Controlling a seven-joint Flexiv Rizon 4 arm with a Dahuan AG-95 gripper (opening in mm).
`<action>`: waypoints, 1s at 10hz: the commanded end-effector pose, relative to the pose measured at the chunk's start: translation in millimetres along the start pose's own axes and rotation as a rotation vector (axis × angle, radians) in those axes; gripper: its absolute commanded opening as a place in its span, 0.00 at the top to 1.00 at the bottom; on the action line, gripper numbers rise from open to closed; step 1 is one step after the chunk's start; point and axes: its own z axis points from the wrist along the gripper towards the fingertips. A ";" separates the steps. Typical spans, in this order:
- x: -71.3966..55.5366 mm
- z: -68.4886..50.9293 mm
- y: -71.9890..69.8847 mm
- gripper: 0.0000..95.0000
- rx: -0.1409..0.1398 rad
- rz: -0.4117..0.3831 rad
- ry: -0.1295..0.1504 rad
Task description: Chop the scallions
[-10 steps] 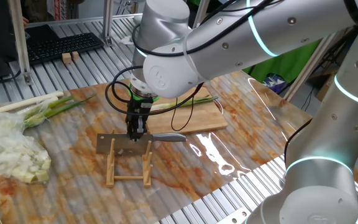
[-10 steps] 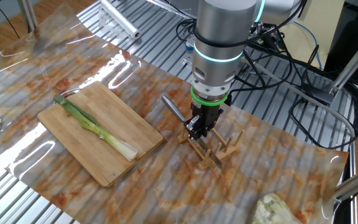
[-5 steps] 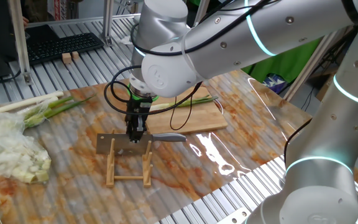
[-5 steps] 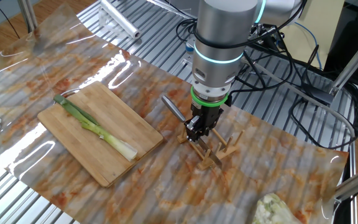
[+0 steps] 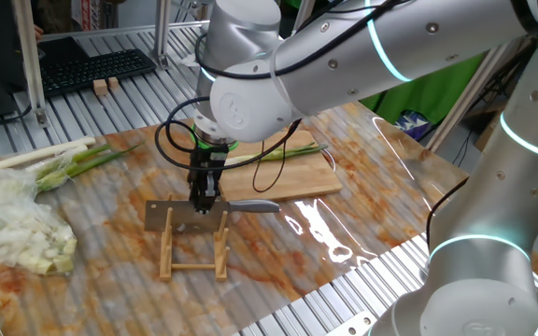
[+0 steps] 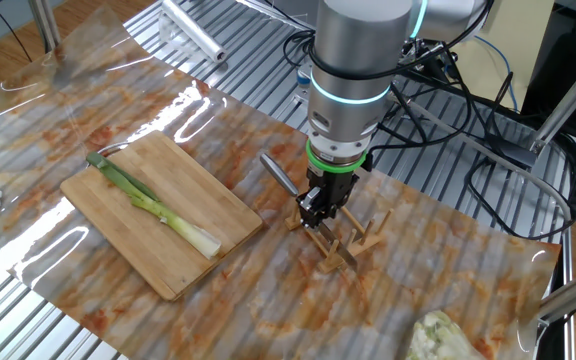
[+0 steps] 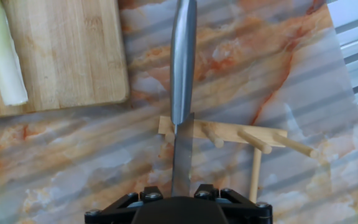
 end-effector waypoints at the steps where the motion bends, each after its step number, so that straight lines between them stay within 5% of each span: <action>1: -0.3 -0.1 -1.7 0.60 -0.007 -0.004 0.006; 10: -0.5 0.2 -1.5 0.60 0.015 -0.033 -0.009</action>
